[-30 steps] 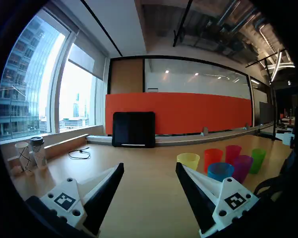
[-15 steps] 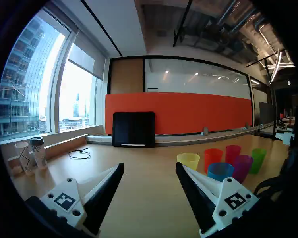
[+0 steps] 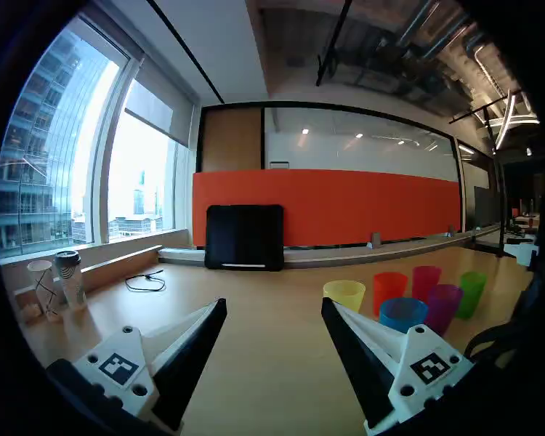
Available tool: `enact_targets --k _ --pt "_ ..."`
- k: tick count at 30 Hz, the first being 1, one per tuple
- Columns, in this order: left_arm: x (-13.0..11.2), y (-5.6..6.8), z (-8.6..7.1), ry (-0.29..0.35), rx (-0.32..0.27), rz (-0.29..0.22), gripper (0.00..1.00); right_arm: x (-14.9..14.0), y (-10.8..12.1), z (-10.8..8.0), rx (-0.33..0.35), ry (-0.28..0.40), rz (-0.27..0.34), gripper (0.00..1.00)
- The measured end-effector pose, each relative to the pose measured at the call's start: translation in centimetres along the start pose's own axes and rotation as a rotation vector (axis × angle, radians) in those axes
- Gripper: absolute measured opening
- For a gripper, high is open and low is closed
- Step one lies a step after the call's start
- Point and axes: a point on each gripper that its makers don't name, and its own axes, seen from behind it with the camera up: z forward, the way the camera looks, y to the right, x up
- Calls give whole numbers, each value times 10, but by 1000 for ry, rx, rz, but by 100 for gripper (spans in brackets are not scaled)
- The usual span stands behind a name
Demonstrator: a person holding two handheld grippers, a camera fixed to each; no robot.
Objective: Pour water
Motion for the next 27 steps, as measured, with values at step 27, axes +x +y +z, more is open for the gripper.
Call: enact_targets --k 27 --pt "9 -4 0 -36 -1 -27 97 13 2 -1 7 -24 -6 100"
